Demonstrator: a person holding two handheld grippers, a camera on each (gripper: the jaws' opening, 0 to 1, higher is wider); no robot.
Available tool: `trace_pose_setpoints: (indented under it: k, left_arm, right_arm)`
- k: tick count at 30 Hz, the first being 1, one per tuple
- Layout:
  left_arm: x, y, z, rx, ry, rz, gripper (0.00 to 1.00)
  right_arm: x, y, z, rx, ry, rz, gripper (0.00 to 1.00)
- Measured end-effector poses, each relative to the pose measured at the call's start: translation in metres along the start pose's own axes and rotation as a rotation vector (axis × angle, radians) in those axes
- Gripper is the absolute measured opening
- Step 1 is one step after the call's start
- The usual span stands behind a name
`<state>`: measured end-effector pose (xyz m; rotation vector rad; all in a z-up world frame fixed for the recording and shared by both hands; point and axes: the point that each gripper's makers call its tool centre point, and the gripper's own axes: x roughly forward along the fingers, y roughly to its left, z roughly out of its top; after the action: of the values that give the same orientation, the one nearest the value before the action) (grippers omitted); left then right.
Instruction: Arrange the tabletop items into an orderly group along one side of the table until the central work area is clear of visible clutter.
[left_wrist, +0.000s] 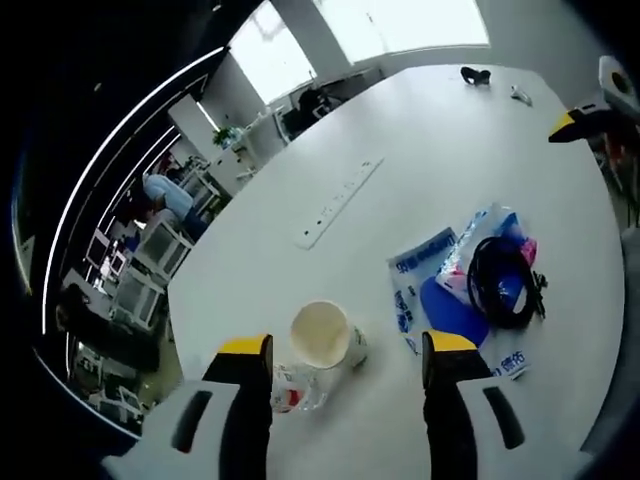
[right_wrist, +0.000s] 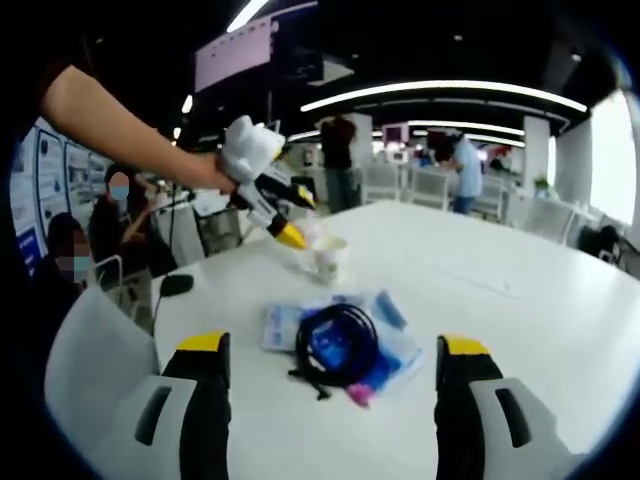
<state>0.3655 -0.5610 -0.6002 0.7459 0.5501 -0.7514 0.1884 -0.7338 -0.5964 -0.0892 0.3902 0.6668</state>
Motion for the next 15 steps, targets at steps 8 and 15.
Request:
trace_pose_setpoints:
  k: [8,15]
  left_arm:
    - [-0.014,-0.003,0.003,-0.027,-0.009,0.01,0.68]
    - [-0.023,-0.009,0.008,-0.064,-0.033,0.014,0.69]
  right_arm:
    - [0.0,0.001,0.002,-0.022,0.01,-0.002,0.81]
    - [-0.002,-0.009,-0.003,-0.023,0.016,-0.04,0.77]
